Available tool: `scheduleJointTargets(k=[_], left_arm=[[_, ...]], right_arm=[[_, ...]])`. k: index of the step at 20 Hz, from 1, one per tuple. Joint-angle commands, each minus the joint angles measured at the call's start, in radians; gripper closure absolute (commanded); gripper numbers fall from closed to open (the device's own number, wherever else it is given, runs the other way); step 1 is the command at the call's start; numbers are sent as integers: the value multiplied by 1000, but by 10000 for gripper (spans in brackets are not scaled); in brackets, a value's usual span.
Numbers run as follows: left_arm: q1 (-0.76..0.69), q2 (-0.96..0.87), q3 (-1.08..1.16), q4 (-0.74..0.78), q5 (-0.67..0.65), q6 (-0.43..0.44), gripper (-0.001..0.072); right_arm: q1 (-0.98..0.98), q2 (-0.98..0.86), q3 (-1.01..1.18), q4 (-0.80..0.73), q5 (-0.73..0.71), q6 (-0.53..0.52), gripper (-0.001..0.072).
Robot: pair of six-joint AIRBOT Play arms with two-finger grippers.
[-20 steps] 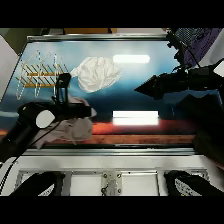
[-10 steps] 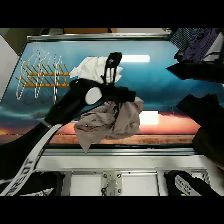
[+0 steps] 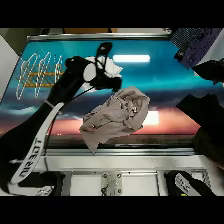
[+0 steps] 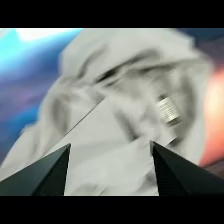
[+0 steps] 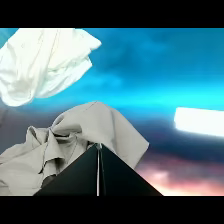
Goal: Fold the clothes and pants, and hang the long-sleeved shirts on hangers.
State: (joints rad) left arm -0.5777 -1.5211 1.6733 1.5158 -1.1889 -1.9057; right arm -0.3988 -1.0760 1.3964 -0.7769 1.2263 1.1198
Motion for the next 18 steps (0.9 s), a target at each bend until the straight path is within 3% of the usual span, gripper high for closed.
scheduleJointTargets(k=[1,4,6,9,11,18], left_arm=[[44,267,-412,177,-43,-200,172],[47,538,-881,154,111,-449,172],[48,656,-1102,79,227,-552,172],[48,718,-1278,-93,436,-575,172],[48,702,-1315,-130,542,-583,173],[67,414,-1189,-128,544,-582,172]], right_arm=[[26,3,-1,-17,16,11,700],[77,3,-1,-18,14,10,700],[114,3,-1,-34,8,10,700],[168,2,-1,-87,9,11,700],[196,3,-1,-95,9,12,700],[222,3,-1,-95,39,22,699]])
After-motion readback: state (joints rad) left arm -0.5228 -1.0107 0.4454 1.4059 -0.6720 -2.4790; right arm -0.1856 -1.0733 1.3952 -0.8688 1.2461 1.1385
